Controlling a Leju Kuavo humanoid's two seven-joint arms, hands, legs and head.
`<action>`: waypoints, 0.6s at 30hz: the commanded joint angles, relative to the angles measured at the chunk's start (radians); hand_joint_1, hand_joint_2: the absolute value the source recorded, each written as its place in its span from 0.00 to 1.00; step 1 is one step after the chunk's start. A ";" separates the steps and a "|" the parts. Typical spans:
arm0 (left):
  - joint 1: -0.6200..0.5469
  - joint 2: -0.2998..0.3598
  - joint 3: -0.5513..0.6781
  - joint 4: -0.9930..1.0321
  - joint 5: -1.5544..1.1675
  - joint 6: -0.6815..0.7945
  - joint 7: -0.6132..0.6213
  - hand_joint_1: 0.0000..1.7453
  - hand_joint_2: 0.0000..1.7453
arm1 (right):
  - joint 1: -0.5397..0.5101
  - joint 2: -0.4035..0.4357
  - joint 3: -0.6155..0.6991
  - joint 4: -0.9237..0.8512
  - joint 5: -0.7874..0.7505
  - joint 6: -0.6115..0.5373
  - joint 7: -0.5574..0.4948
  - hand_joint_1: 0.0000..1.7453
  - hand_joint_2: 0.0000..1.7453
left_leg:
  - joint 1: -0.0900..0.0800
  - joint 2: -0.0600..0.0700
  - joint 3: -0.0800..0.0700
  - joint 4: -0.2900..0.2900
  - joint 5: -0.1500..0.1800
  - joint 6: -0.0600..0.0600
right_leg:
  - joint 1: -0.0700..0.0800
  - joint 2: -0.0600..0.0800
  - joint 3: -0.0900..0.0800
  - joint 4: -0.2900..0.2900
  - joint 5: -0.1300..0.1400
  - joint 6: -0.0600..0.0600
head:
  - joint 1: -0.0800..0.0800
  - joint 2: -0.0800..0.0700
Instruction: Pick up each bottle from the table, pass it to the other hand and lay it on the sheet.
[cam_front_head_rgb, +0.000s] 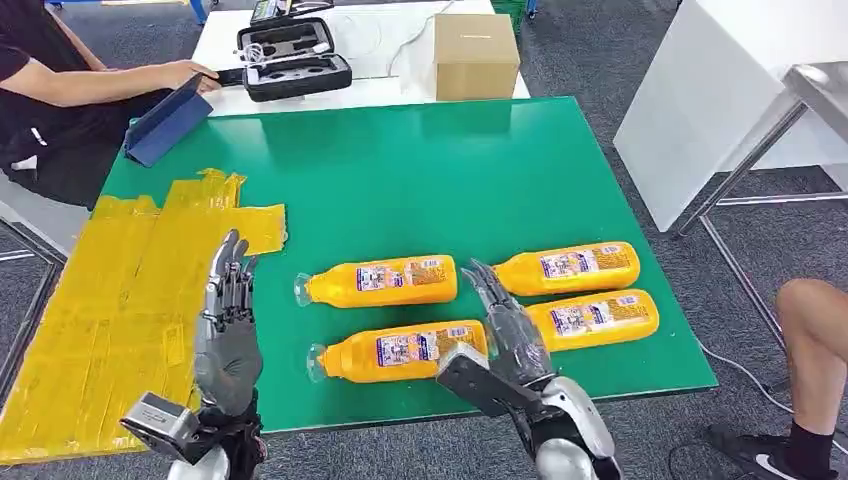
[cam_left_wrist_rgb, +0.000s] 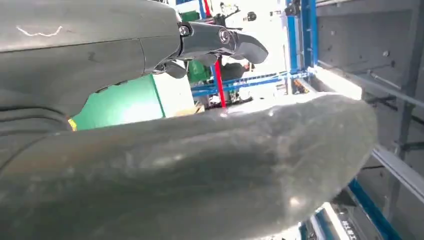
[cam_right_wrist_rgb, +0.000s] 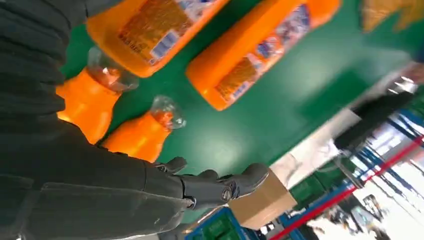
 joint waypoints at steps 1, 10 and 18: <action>-0.024 0.016 0.008 0.027 -0.021 -0.016 0.023 0.00 0.00 | -0.109 -0.108 0.074 0.092 0.008 0.055 0.061 0.00 1.00 | 0.001 0.003 0.008 0.000 -0.004 -0.001 | 0.002 0.001 0.008 -0.002 -0.002 -0.002 | 0.000 0.000; -0.035 0.017 0.003 0.041 -0.027 -0.024 0.032 0.00 0.00 | -0.139 -0.109 0.098 0.137 -0.006 0.079 0.066 0.00 1.00 | 0.001 0.004 0.007 0.000 -0.003 -0.001 | 0.001 0.002 0.007 -0.001 -0.001 -0.002 | 0.000 0.000; -0.050 0.019 -0.001 0.059 -0.023 -0.034 0.037 0.00 0.00 | -0.187 -0.107 0.146 0.199 -0.025 0.123 0.072 0.00 1.00 | 0.000 0.002 0.003 -0.001 -0.001 -0.001 | 0.001 0.001 0.003 -0.001 0.000 -0.001 | 0.000 0.000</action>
